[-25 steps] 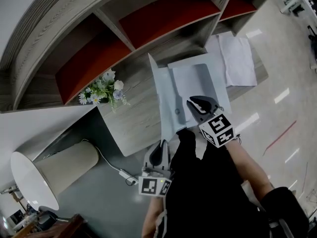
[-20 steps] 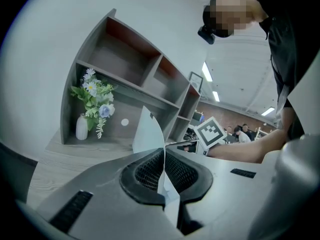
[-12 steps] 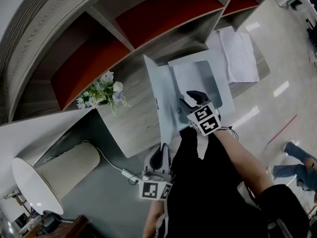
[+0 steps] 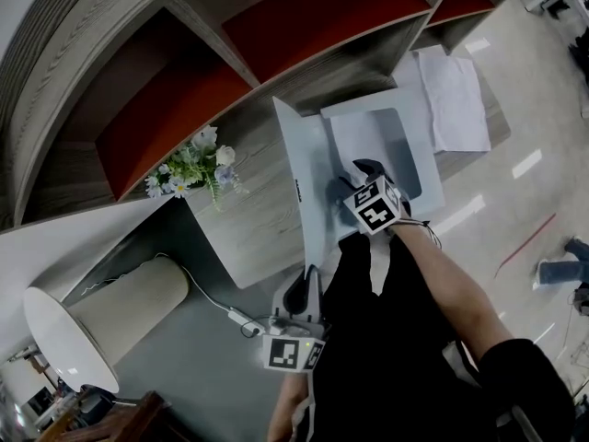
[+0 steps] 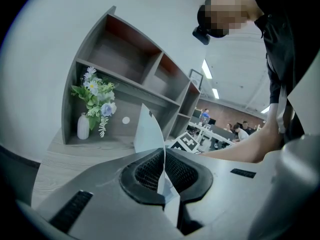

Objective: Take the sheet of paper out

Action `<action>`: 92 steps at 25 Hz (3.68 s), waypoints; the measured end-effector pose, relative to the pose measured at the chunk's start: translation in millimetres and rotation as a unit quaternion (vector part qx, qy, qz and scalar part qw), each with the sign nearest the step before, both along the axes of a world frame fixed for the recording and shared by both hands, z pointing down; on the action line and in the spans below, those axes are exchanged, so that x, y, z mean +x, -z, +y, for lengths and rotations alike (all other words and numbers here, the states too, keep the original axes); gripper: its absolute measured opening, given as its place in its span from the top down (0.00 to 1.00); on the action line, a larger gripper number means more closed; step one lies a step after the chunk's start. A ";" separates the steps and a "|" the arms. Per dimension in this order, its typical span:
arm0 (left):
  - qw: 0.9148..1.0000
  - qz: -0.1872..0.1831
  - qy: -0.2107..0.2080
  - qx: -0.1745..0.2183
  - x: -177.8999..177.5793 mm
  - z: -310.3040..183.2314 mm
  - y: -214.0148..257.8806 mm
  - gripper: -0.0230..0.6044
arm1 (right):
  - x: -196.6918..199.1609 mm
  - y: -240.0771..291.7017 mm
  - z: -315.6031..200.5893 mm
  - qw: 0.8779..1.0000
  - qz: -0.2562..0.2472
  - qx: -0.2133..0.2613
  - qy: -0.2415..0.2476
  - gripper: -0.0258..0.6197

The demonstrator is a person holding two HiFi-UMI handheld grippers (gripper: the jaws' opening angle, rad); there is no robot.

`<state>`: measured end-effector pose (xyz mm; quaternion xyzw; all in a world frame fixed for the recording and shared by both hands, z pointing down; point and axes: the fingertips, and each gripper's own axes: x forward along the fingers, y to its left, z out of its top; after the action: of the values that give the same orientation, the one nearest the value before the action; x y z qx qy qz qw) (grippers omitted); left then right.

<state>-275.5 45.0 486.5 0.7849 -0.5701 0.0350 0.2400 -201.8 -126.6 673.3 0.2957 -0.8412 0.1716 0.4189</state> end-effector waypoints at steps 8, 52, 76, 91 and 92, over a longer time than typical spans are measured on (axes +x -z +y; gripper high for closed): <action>1.000 -0.003 0.001 0.003 1.4 -0.8 0.7 0.94 | 3.0 -21.6 -4.9 0.999 0.028 -0.023 -0.026 0.67; 1.000 -0.022 -0.004 0.020 14.7 -4.0 6.0 0.94 | 18.0 41.2 7.0 0.997 -0.038 -0.005 -0.072 0.94; 0.999 -0.033 0.011 0.031 20.9 -3.5 13.0 0.94 | 27.2 111.8 15.8 0.992 -0.111 0.033 -0.052 0.94; 0.996 -0.069 0.040 0.035 35.4 -3.4 20.7 0.83 | 55.6 178.7 18.2 0.984 -0.164 0.060 -0.035 0.94; 0.996 -0.070 0.043 0.036 36.6 -3.2 22.2 0.83 | 57.1 183.0 19.3 0.983 -0.168 0.062 -0.032 0.94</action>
<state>-239.0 41.8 464.3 0.7637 -0.6195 0.0590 0.1719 -144.7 -107.3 490.3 0.3151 -0.8985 0.1801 0.2469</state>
